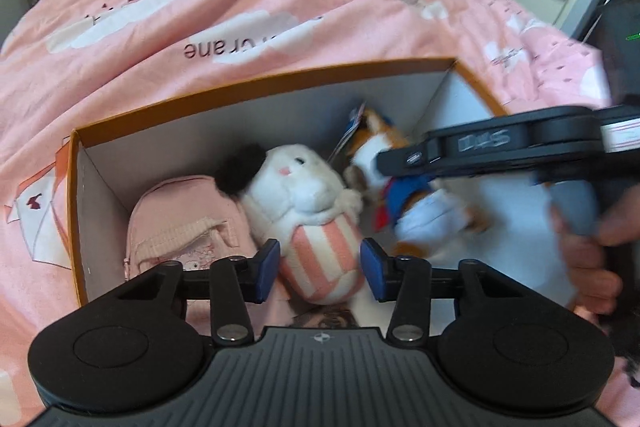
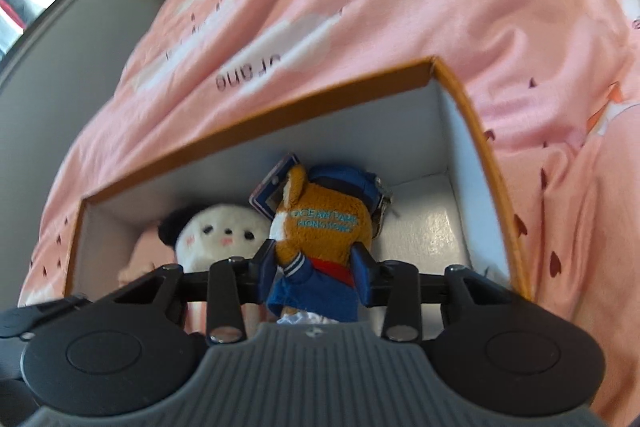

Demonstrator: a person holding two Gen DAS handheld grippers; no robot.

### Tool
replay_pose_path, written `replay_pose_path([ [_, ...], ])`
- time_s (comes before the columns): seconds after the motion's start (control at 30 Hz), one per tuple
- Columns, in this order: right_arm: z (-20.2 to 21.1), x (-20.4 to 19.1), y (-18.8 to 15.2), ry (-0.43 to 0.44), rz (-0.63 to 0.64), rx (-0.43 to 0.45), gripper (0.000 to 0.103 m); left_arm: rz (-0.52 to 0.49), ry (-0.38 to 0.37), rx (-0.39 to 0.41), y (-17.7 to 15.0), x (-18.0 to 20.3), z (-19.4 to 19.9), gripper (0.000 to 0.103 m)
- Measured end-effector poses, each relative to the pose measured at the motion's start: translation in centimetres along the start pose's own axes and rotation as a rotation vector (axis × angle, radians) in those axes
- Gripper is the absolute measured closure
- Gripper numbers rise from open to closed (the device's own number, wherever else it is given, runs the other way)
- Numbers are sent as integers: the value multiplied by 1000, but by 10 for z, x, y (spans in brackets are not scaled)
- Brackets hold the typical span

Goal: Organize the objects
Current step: 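Lower the orange bear plush into the box and open the right gripper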

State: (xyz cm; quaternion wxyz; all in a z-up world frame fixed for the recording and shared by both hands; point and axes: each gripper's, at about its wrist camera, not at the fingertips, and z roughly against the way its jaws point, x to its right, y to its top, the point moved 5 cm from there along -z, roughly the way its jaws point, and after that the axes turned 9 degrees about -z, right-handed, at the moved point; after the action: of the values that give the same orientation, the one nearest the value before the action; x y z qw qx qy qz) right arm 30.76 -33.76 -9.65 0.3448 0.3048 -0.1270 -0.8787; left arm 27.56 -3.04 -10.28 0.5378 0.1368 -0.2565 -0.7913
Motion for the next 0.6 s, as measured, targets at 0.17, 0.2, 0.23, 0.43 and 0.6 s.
replay_pose_path([
  [0.17, 4, -2, 1, 1, 10, 24, 62, 17, -2, -9, -1, -2, -3, 52],
  [0.2, -1, 1, 1, 6, -8, 2, 63, 17, -4, -10, -1, -2, -2, 52],
  [0.23, -5, 2, 0, 11, -26, -15, 63, 17, -4, -11, -1, -2, -3, 52],
  [0.43, -14, -7, -6, 51, 5, -66, 64, 12, 9, -23, -4, -6, -4, 56],
  [0.6, -19, -14, -13, -8, 117, -67, 64, 0, 11, -30, -5, -4, -8, 56],
])
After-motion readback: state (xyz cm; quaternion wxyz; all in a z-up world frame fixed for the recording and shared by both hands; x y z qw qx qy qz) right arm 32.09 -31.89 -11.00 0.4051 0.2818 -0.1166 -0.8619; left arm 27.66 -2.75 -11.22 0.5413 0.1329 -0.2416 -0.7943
